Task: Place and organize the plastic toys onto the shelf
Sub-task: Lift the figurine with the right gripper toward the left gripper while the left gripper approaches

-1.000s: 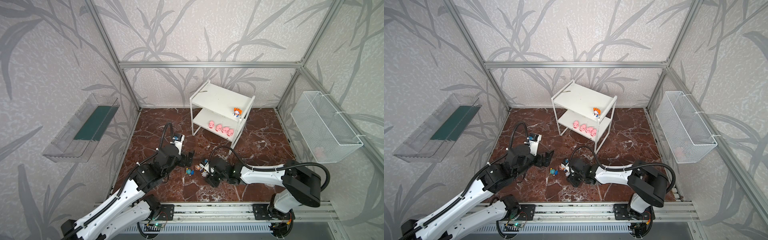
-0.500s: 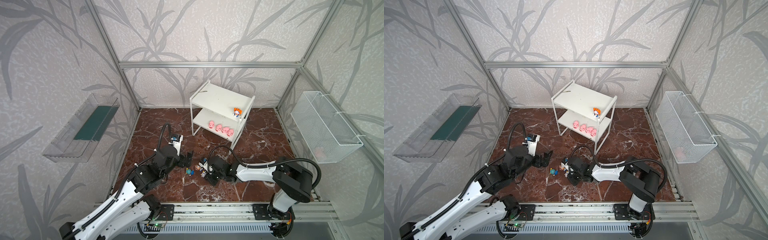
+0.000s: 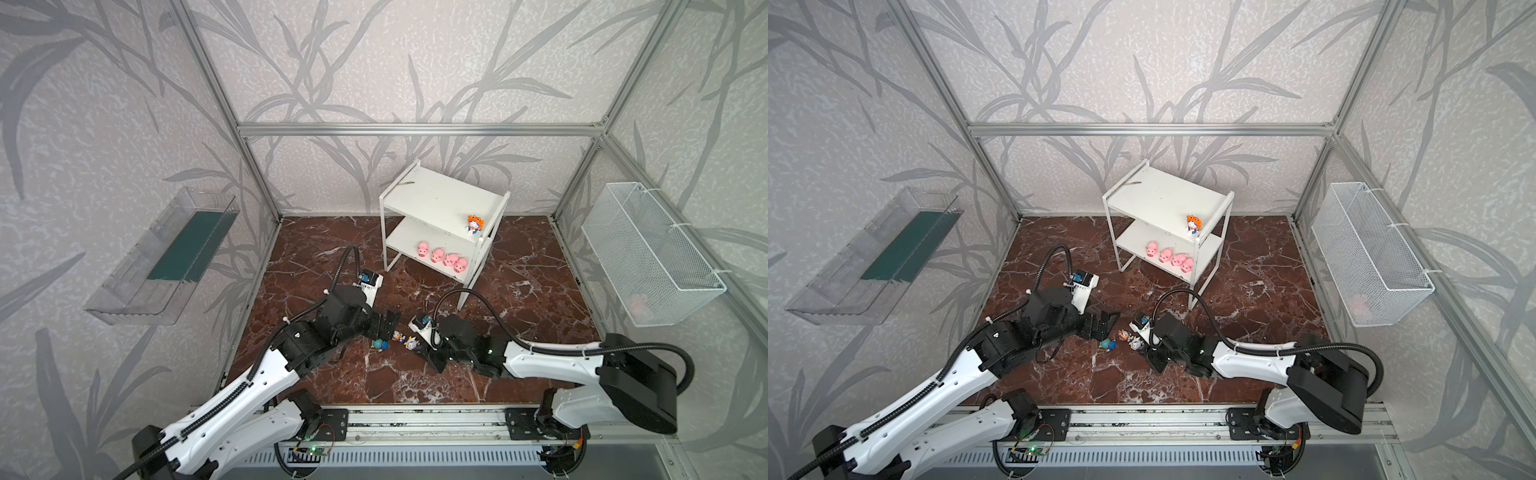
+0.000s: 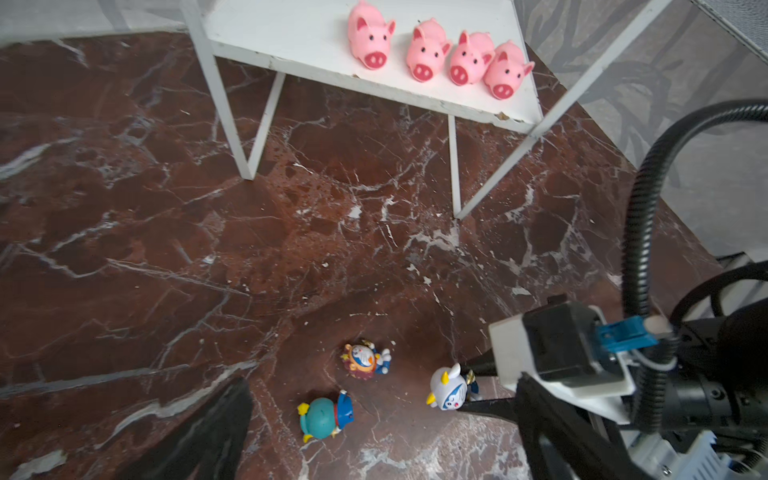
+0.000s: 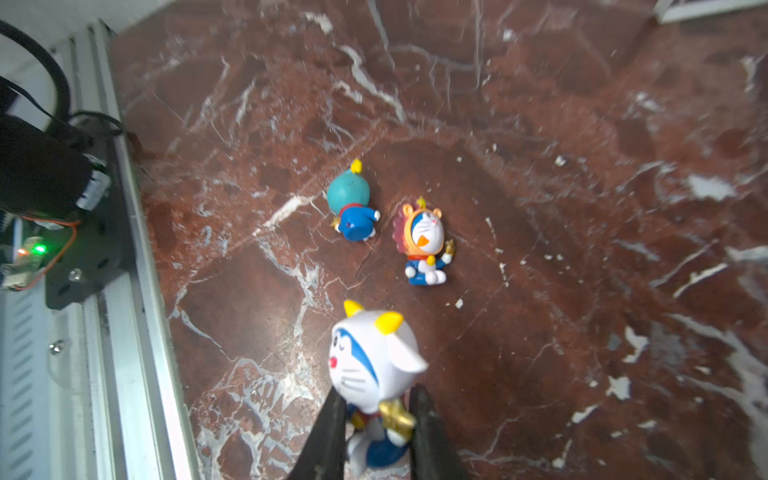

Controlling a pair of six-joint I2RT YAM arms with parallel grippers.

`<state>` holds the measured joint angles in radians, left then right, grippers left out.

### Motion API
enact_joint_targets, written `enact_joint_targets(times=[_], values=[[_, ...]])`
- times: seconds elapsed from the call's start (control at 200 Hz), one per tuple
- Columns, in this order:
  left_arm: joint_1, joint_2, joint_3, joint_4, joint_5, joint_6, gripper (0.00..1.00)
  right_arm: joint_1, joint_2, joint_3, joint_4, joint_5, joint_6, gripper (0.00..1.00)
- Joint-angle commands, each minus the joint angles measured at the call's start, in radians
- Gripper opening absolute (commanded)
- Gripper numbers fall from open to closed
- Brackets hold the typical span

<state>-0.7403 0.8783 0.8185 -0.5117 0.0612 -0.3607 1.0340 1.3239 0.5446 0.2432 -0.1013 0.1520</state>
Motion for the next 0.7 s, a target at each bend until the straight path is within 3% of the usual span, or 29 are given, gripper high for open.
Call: enact_joint_targets(times=[0.0,0.12,0.26,0.695], values=[[0.003,0.014,0.023,0.020,0.183,-0.069,0.99,-0.002,-0.106,-0.047,0.112,0.065,-0.046,0.15],[0.004,0.038,0.017,0.069,0.292,-0.121,0.94,-0.003,-0.212,-0.078,0.124,0.111,-0.074,0.15],[-0.002,0.081,0.024,0.102,0.331,-0.171,0.84,-0.002,-0.289,-0.091,0.129,0.175,-0.097,0.15],[-0.121,0.195,0.100,0.191,0.157,-0.348,0.79,0.024,-0.312,-0.090,0.176,0.345,-0.137,0.14]])
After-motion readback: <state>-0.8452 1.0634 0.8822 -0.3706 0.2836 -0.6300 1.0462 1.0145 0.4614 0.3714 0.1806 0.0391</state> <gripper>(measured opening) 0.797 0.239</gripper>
